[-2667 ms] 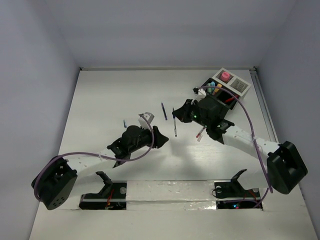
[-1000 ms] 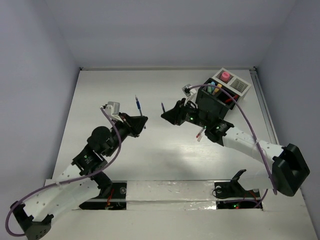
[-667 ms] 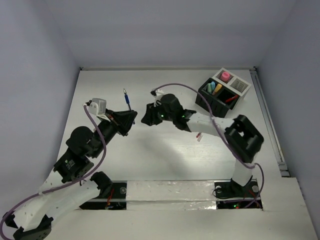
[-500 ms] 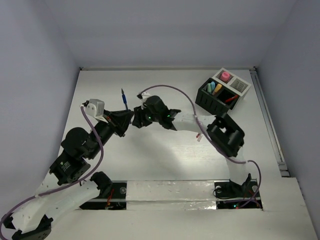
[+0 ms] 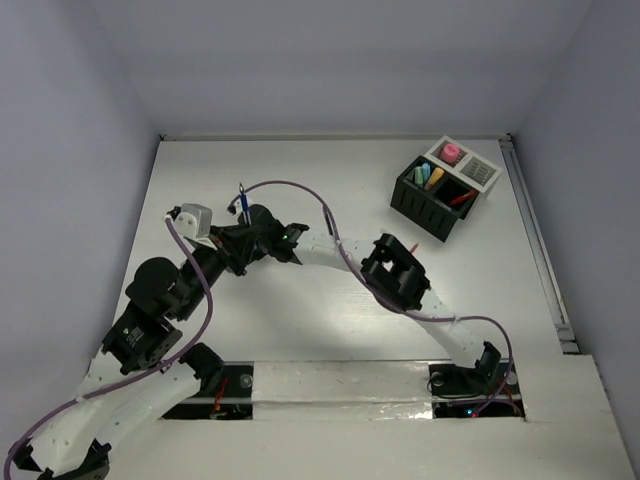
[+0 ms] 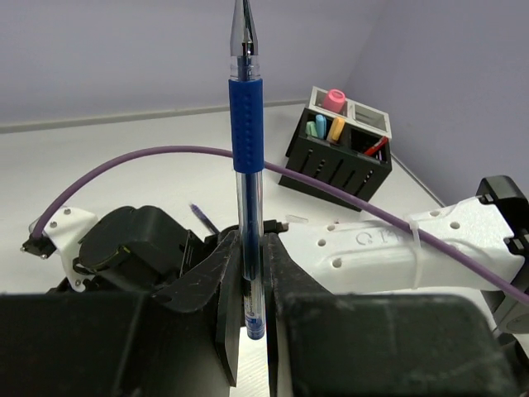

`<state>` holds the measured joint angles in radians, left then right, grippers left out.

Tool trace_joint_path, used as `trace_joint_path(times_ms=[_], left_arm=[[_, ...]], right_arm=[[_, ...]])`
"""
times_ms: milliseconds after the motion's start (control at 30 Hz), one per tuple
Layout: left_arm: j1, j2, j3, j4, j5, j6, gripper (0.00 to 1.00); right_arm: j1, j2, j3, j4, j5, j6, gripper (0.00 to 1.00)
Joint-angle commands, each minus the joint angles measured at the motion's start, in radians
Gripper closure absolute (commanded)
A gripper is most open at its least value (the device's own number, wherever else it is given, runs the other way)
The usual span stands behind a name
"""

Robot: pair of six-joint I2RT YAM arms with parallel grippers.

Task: Sort the stationery into containers
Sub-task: Move the pen to the center of the board.

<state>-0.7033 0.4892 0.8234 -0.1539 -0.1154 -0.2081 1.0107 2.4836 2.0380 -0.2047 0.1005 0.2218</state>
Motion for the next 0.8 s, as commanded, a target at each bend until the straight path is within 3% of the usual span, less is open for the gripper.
trace_joint_path(times_ms=[0, 200, 233, 367, 633, 767], left_arm=[[0.045, -0.012, -0.009, 0.056, 0.065, 0.022, 1.0], [0.108, -0.015, -0.017, 0.077, 0.15, 0.024, 1.0], [0.12, -0.014, -0.017, 0.082, 0.164, 0.026, 1.0], [0.142, -0.006, -0.018, 0.083, 0.186, 0.026, 1.0], [0.151, 0.028, -0.018, 0.1, 0.23, 0.001, 1.0], [0.151, 0.046, -0.013, 0.106, 0.238, -0.005, 1.0]], right_arm=[[0.022, 0.061, 0.076, -0.116, 0.1, -0.088, 0.51], [0.057, 0.066, 0.007, -0.07, 0.241, -0.203, 0.7], [0.057, 0.058, -0.013, -0.058, 0.254, -0.209, 0.82], [0.057, -0.06, -0.214, 0.045, 0.281, -0.271, 0.93], [0.057, -0.529, -0.902, 0.283, 0.226, -0.176, 0.95], [0.057, -0.67, -1.057, 0.286, 0.18, -0.209, 0.92]])
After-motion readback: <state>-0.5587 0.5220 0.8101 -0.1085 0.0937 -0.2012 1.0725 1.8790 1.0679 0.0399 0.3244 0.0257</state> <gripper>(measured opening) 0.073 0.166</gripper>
